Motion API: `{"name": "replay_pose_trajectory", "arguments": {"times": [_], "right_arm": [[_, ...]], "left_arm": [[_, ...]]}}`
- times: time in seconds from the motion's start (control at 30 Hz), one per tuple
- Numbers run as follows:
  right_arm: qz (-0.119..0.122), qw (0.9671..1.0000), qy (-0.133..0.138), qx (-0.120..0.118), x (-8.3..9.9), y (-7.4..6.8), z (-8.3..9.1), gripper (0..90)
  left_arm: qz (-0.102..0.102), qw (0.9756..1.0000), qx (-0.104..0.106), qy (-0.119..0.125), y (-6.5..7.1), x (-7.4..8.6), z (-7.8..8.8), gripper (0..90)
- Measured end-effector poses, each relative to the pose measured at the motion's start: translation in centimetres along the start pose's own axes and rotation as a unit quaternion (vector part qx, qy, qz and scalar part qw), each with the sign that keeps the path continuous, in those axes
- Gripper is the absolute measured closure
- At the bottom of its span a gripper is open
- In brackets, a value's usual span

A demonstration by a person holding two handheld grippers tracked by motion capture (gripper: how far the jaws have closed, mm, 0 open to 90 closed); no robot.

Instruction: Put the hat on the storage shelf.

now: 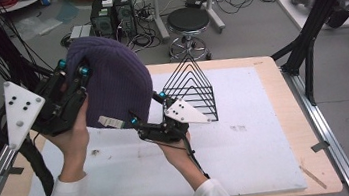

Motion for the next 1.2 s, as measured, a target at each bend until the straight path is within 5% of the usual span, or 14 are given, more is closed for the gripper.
{"name": "replay_pose_trajectory", "arguments": {"times": [0.17,0.27,0.53,0.8,1.2], "right_arm": [[0.021,0.9998,-0.002,0.003,-0.6,0.0,0.7,67.7],[0.027,0.9995,-0.001,0.016,-1.1,0.8,1.4,75.9],[0.031,0.9987,-0.004,0.039,-2.7,3.0,3.2,78.3],[0.031,0.997,-0.023,0.066,-4.3,5.6,3.8,78.2],[0.069,0.9914,-0.062,0.093,-7.4,8.8,4.5,77.6]], "left_arm": [[-0.011,0.9999,0.003,-0.005,0.8,0.4,-0.6,77.1],[-0.01,0.9999,0.004,-0.009,0.5,0.7,-0.8,77.0],[-0.033,0.9995,0.002,-0.002,0.3,1.8,-1.2,77.0],[-0.04,0.9991,0.015,-0.002,0.6,2.8,-3.3,77.0],[-0.022,0.9993,0.028,-0.009,0.3,3.9,-7.4,77.0]]}}
Point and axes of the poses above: each handheld gripper's, and its own axes: z roughly backward along the jaws, x roughly out of its underside, y roughly to its right, the point moved 2 cm from there along -z, roughly forward along the jaws, and after that the axes turned 4 degrees about -y, right-handed, at the moved point
